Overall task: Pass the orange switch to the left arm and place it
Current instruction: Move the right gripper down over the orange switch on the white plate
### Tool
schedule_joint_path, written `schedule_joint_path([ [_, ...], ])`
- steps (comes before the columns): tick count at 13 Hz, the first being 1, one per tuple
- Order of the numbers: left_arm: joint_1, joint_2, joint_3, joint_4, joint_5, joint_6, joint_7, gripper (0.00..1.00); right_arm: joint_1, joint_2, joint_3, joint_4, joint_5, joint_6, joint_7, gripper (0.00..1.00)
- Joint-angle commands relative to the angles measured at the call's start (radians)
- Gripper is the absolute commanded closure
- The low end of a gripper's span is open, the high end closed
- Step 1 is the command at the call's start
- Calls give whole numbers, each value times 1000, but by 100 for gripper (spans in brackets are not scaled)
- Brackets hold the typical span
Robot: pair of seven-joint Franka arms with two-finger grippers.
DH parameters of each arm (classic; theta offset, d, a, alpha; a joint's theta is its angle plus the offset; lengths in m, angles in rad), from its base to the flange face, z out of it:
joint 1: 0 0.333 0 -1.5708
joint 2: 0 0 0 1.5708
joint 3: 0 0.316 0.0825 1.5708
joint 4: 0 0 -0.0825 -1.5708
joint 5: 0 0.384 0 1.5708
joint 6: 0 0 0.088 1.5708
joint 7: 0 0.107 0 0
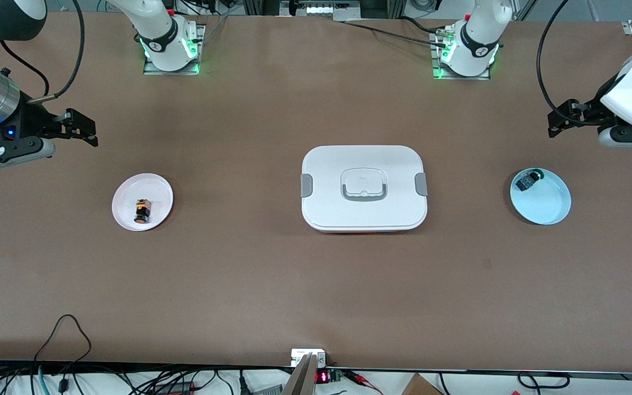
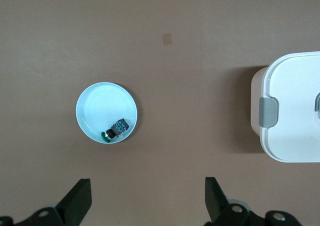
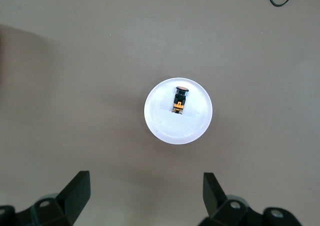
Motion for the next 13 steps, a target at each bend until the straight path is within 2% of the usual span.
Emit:
schedule_joint_path([
  [1, -5, 3, -3, 23, -8, -19, -10, 0, -2, 7, 3, 19, -14, -14, -8, 0],
  [6, -4, 3, -3, 23, -8, -19, -8, 0, -3, 21, 3, 12, -6, -11, -8, 0],
  [9, -4, 3, -3, 23, -8, -19, -10, 0, 0, 24, 3, -54, -20, -2, -70, 0],
  [13, -5, 3, -3, 23, -8, -21, -10, 0, -14, 82, -1, -113, -34, 86, -486, 0],
])
